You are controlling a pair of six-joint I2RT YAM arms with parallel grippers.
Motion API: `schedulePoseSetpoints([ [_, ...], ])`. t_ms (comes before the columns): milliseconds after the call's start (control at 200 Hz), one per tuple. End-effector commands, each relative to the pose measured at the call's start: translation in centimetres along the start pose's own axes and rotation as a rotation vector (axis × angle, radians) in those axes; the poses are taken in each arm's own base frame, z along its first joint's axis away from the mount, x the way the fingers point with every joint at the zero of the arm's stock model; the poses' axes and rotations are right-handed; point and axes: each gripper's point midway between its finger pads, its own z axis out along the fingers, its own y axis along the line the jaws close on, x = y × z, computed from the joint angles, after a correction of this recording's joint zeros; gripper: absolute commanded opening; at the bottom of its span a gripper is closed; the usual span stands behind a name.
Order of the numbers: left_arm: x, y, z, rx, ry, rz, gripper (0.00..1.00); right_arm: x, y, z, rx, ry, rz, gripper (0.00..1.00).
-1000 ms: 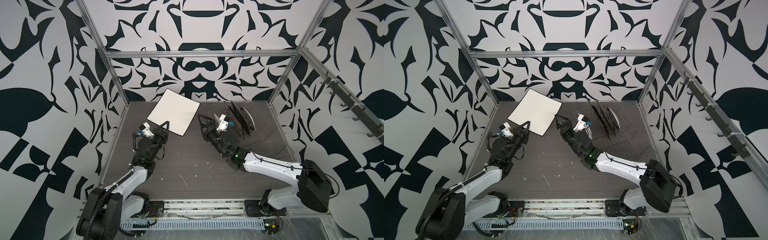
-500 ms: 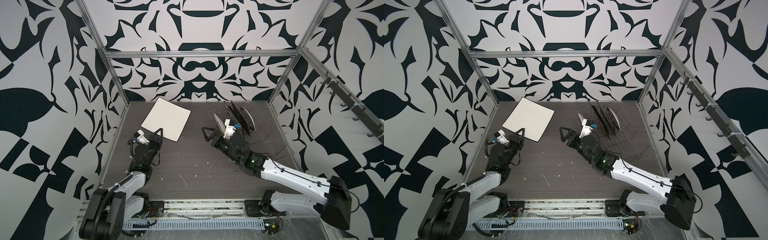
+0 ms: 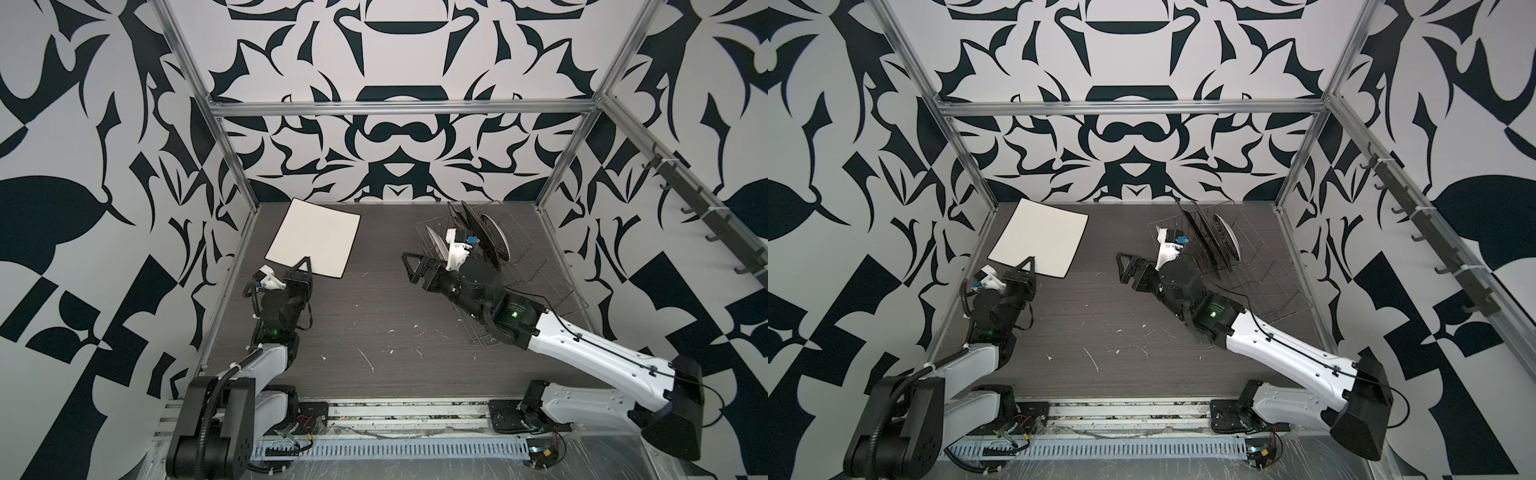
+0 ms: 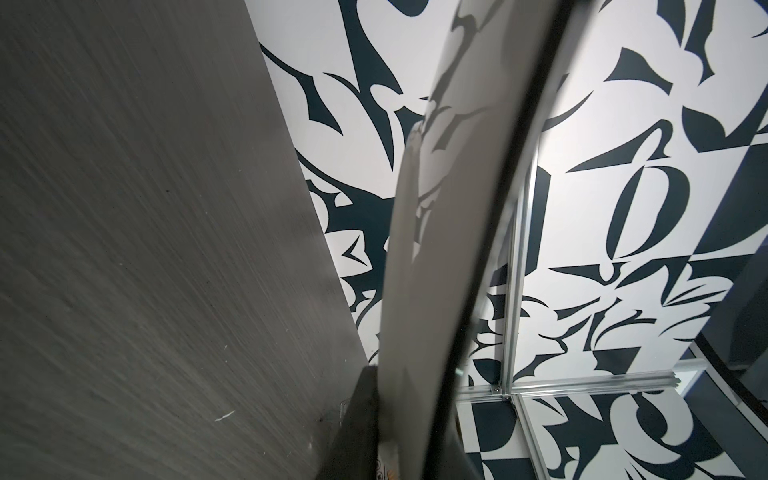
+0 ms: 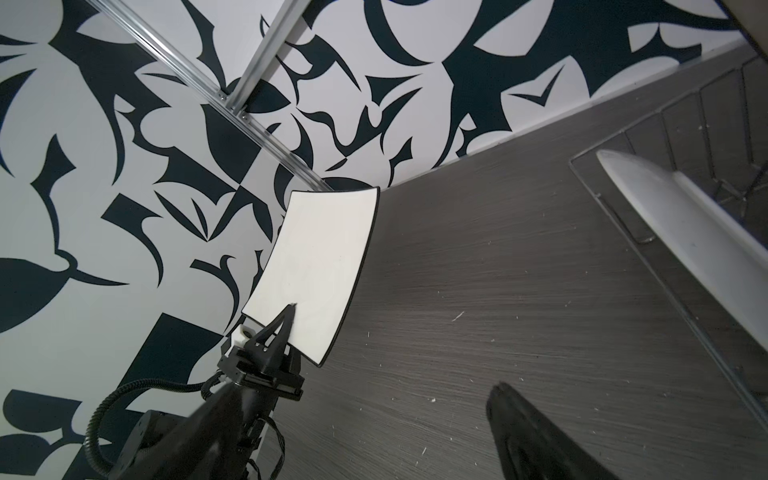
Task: Unload the plates from the dish rack
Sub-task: 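Lower the white plate flat onto the table with the left gripper while the right withdraws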
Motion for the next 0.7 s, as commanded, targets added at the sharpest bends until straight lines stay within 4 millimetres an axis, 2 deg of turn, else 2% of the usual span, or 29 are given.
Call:
schedulePoseSetpoints([
  [0, -2.3, -6.2, -0.7, 0.189, -0.099, 0.037, 0.00, -0.5, 1.0, -0.2, 0.000, 0.014, -0.102, 0.96],
  [150, -3.7, -5.7, -0.9, 0.164, -0.141, 0.050, 0.00, -0.8, 0.6, 0.4, 0.052, 0.024, -0.176, 0.96],
  [335, -5.6, -5.0, -1.0, 0.157, -0.188, 0.029, 0.00, 0.4, -0.3, 1.5, 0.093, 0.067, -0.226, 0.96],
  [590, -6.5, -3.5, -0.2, 0.096, -0.186, 0.021, 0.00, 1.3, 1.0, 2.7, 0.050, 0.128, -0.257, 0.99],
  [695, -7.1, -2.4, 0.1, 0.060, -0.191, 0.019, 0.00, 2.5, 1.7, 3.3, 0.003, 0.180, -0.260, 0.99],
])
